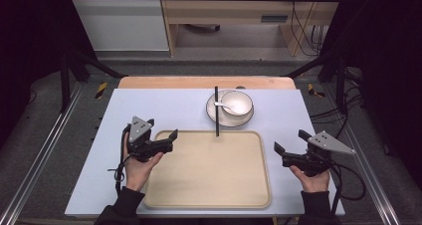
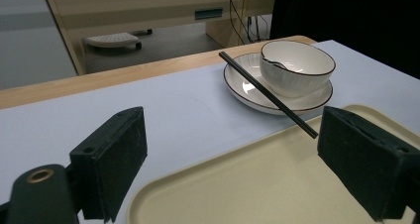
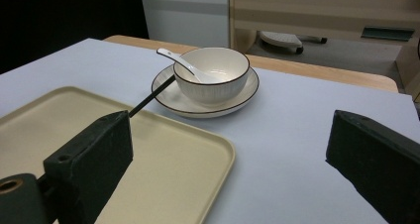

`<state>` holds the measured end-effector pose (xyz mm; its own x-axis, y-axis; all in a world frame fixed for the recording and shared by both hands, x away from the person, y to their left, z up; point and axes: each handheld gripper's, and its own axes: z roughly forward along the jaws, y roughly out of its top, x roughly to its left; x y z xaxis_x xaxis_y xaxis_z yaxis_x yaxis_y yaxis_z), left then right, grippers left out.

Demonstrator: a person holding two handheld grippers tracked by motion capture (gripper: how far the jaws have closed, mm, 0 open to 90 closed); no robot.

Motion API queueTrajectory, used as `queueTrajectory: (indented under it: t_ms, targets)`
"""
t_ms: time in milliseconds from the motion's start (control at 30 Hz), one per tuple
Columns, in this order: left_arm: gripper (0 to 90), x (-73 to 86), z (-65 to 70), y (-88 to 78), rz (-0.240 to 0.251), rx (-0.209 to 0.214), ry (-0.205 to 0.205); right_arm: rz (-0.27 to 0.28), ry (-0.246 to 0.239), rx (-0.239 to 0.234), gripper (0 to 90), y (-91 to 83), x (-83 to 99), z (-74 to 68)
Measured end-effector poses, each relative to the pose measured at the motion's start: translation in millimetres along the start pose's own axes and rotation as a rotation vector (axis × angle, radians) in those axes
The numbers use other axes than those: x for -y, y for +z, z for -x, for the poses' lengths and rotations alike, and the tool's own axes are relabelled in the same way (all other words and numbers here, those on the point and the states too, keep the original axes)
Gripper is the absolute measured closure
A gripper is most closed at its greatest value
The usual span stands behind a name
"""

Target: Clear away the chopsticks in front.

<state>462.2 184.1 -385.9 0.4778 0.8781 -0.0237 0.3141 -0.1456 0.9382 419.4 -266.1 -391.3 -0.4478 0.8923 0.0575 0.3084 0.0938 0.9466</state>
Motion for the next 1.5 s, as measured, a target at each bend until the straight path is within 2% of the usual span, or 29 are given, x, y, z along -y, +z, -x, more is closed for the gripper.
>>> queueTrajectory:
  t_ms: [300, 500, 700, 800, 1033, 1200, 1267, 1400, 1500]
  targets:
    - [11.5, -6.7, 14.1, 26.1, -0.019, 0.022, 0.006, -0.006, 0.001, 0.004, 4.3, 1.3, -0.3, -1.3]
    - [11.7, -9.9, 20.4, 38.9, -0.031, 0.026, 0.02, -0.005, 0.0, 0.003, 4.3, 1.1, -0.9, -1.8]
    - [12.5, -13.0, 28.9, 56.8, -0.046, 0.031, 0.038, -0.004, -0.002, 0.0, 4.2, 1.7, -1.3, -2.5]
    - [12.7, -14.0, 31.9, 67.2, -0.069, 0.03, 0.054, -0.007, -0.006, 0.001, 4.2, 2.5, -1.1, -3.0]
    - [14.5, -15.7, 39.0, 88.2, -0.087, 0.042, 0.062, -0.011, -0.006, -0.002, 4.2, 3.6, -0.8, -4.1]
    - [15.6, -18.4, 48.1, 102.8, -0.126, 0.048, 0.114, -0.009, -0.007, -0.002, 4.3, 3.5, -1.5, -4.7]
    - [15.8, -19.0, 52.0, 109.1, -0.129, 0.05, 0.116, -0.009, -0.006, -0.001, 4.2, 3.1, -1.7, -4.6]
    - [16.9, -20.0, 56.9, 120.6, -0.146, 0.046, 0.145, -0.004, -0.003, -0.004, 4.2, 2.3, -2.0, -4.2]
    - [17.9, -21.0, 57.7, 128.2, -0.16, 0.048, 0.144, -0.004, -0.006, -0.005, 4.3, 2.3, -2.3, -4.1]
